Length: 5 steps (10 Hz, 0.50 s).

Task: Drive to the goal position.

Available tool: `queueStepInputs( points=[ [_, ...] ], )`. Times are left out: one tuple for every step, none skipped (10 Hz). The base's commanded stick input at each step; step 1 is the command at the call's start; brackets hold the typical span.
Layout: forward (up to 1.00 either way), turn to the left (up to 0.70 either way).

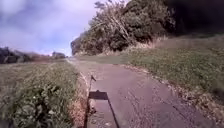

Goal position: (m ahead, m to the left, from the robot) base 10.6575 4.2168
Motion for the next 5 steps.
queueStepInputs(
  points=[
    [0.70,0.00],
    [0.70,0.00],
    [0.70,0.00],
    [0.70,0.00],
    [0.70,0.00]
  ],
)
